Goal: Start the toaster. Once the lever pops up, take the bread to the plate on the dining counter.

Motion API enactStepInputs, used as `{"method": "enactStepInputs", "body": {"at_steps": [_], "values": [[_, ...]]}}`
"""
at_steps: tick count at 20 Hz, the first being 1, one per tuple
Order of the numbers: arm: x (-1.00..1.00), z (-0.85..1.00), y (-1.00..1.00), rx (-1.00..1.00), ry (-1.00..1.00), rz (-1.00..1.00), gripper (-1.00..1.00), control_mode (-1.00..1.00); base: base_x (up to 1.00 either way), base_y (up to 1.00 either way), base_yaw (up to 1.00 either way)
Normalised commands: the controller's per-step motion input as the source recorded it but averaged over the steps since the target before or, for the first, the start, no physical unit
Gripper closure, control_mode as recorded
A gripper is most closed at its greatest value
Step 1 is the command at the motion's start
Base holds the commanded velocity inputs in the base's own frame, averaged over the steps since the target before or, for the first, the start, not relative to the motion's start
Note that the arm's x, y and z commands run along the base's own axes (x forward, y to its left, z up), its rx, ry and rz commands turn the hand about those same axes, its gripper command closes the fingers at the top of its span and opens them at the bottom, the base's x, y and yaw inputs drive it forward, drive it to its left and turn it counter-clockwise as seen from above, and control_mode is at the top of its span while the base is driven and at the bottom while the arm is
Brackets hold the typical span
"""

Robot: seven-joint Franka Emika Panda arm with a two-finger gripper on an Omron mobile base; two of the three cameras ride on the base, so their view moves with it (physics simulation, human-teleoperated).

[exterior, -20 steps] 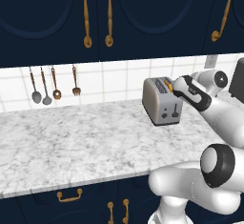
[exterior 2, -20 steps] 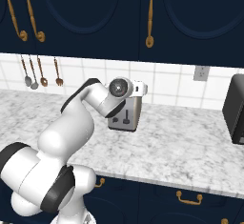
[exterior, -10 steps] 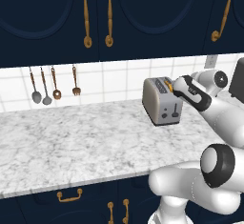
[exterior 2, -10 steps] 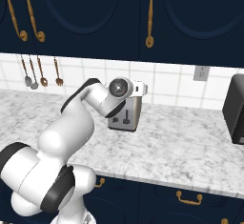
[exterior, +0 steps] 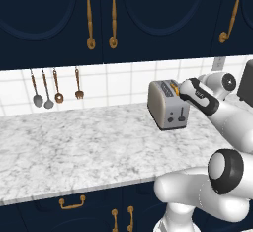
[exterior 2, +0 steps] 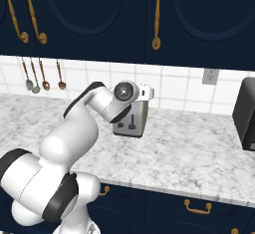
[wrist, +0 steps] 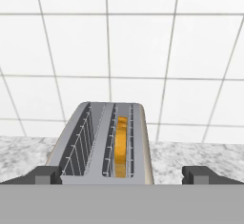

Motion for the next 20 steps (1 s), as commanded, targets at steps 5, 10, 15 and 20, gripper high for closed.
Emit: {"method": "enactStepInputs", "body": {"at_steps": [5,10,15,20], "values": [[0.00,0.00,0.00,0.00,0.00,0.00,-1.00,-1.00,0.00,0.00,0.00],[0.00,0.00,0.00,0.00,0.00,0.00,-1.00,-1.00,0.00,0.00,0.00],[0.00,0.00,0.00,0.00,0.00,0.00,-1.00,-1.00,0.00,0.00,0.00],[0.00,0.00,0.00,0.00,0.00,0.00,-1.00,-1.00,0.00,0.00,0.00]]}}
